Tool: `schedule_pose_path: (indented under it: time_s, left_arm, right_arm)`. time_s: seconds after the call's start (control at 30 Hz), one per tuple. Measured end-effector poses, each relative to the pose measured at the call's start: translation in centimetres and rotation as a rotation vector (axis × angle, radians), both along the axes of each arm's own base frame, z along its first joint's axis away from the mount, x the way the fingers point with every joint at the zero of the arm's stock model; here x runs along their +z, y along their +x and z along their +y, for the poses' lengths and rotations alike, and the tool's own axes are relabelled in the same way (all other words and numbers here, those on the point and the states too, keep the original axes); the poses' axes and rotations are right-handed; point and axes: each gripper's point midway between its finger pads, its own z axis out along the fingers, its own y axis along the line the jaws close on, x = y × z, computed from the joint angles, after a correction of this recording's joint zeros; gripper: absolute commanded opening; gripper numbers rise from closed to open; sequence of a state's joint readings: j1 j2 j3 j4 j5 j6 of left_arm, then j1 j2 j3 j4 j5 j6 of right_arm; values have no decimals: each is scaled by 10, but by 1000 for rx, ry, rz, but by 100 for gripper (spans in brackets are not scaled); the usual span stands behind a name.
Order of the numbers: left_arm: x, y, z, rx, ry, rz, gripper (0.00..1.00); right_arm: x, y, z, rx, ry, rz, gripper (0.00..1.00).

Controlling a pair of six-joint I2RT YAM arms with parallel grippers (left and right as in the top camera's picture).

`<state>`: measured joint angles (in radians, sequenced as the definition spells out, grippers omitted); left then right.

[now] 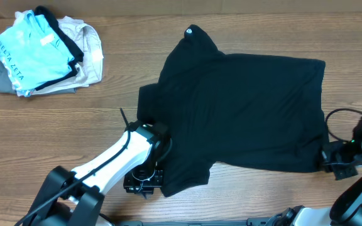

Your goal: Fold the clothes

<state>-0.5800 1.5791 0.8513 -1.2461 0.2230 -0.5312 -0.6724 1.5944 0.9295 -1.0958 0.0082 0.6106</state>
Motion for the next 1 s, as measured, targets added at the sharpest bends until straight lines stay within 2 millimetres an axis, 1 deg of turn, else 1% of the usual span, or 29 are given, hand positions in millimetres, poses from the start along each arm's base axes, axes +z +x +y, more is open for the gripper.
schedule_pose_path:
  time_s: [0.07, 0.1, 0.13, 0.17, 0.2, 0.23, 0.27, 0.3, 0.37, 0.4, 0.43, 0.57, 0.6, 0.67, 0.77, 0.8, 0.87, 1.0]
  left_arm:
    - [1, 1, 0, 1, -3, -14, 8]
    - [1, 2, 0, 1, -6, -19, 11]
    - [1, 4, -1, 3, -6, -26, 13]
    - [0, 6, -2, 5, -10, -35, 17]
    - [0, 9, -4, 7, -16, -46, 27]
    - [-1, 12, -6, 5, -26, -61, 38]
    - [-2, 18, -10, 6, -39, -85, 41]
    - [-3, 24, -14, 6, -58, -109, 41]
    - [-5, 38, -26, 9, -111, -161, 32]
    - [-5, 44, -33, 6, -145, -185, 29]
    - [-6, 50, -40, 1, -178, -206, 24]
    - [-4, 68, -61, 4, -277, -273, 13]
    - [-4, 71, -64, 9, -290, -283, 11]
    - [-3, 74, -68, 18, -307, -295, 9]
    - [-5, 75, -70, 35, -308, -287, 7]
    - [-7, 74, -69, 40, -302, -277, 4]
    - [-14, 72, -68, 47, -286, -253, 4]
    - [-31, 66, -66, 62, -247, -189, 4]
  right_arm:
    - [8, 7, -6, -15, -11, -22, 8]
    - [10, 12, -8, -16, -10, -43, 11]
    - [13, 19, -9, -8, -10, -77, 27]
    - [15, 30, -9, 15, -1, -131, 44]
    - [17, 39, -9, 38, 9, -179, 53]
    - [19, 48, -7, 69, 23, -227, 55]
    - [20, 54, -6, 93, 34, -258, 55]
    - [22, 59, -3, 124, 48, -288, 46]
    - [23, 67, 4, 180, 68, -329, 28]
    - [24, 71, 6, 203, 74, -345, 22]
    - [25, 75, 9, 221, 78, -360, 20]
    - [25, 92, 22, 300, 79, -413, 14]
    - [24, 94, 26, 316, 82, -419, 13]
    - [23, 98, 33, 347, 87, -426, 12]
    - [22, 105, 38, 373, 65, -425, 13]
    - [21, 106, 38, 373, 52, -419, 13]
    - [20, 106, 35, 367, 33, -409, 13]
    - [12, 104, 30, 351, 22, -373, 6]
